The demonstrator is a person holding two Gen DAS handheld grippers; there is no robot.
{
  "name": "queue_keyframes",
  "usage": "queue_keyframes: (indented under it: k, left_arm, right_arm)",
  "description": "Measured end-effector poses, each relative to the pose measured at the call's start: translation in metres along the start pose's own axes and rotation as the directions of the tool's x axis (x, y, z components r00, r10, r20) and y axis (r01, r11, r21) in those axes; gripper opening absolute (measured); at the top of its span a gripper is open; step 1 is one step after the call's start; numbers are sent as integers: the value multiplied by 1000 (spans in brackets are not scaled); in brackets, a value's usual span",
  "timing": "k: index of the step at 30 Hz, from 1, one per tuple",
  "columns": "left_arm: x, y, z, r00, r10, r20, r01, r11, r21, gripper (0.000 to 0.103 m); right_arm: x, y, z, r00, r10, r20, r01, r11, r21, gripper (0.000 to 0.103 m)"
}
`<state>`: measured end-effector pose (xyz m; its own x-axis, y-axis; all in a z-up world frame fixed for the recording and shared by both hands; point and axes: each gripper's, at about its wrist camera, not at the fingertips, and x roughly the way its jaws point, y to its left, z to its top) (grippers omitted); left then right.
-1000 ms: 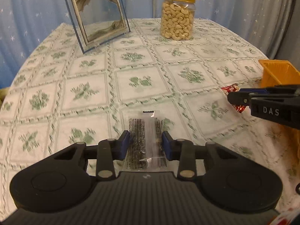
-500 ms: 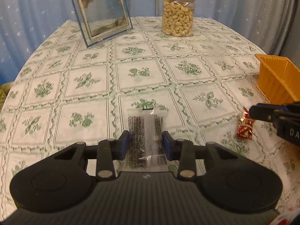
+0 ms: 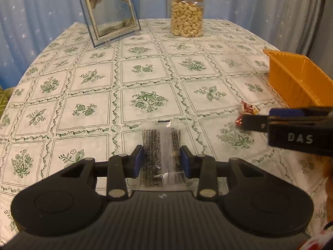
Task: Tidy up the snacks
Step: 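Lift the red-gold candy with the right tool, regrasping it between its fingers, then carry the clear packet and red-gold candy over the orange tray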
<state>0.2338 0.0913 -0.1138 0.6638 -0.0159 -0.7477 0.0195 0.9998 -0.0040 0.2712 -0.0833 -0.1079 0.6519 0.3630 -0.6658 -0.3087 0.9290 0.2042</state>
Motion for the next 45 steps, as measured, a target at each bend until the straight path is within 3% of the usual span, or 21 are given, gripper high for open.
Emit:
queue_keyframes:
  k: [7, 9, 12, 18, 21, 28, 45]
  left_arm:
    - [4, 5, 1, 1000, 6, 15, -6, 1000, -10, 37]
    - [5, 3, 1, 1000, 12, 16, -12, 1000, 2, 39]
    - [6, 1, 1, 999, 27, 20, -27, 1000, 16, 46]
    - [7, 2, 1, 999, 29, 23, -30, 1000, 7, 49]
    - [5, 1, 2, 1000, 5, 12, -6, 1000, 21, 35]
    - [-4, -2, -3, 1000, -6, -4, 6, 1000, 17, 33]
    - [-82, -45, -20, 998, -52, 39, 56, 994, -99, 33]
  right_arm:
    - [23, 7, 7, 1000, -27, 10, 27, 1000, 7, 56]
    - [25, 14, 6, 997, -78, 15, 79, 996, -51, 37]
    - [25, 17, 1, 994, -112, 21, 113, 988, -105, 25]
    - [18, 17, -7, 994, -110, 21, 111, 988, -109, 21]
    - [9, 18, -7, 994, -101, 28, 104, 989, -106, 21]
    - [-18, 23, -13, 995, -85, 48, 90, 991, -98, 21]
    - [-113, 7, -28, 990, -94, 109, 97, 995, -24, 21]
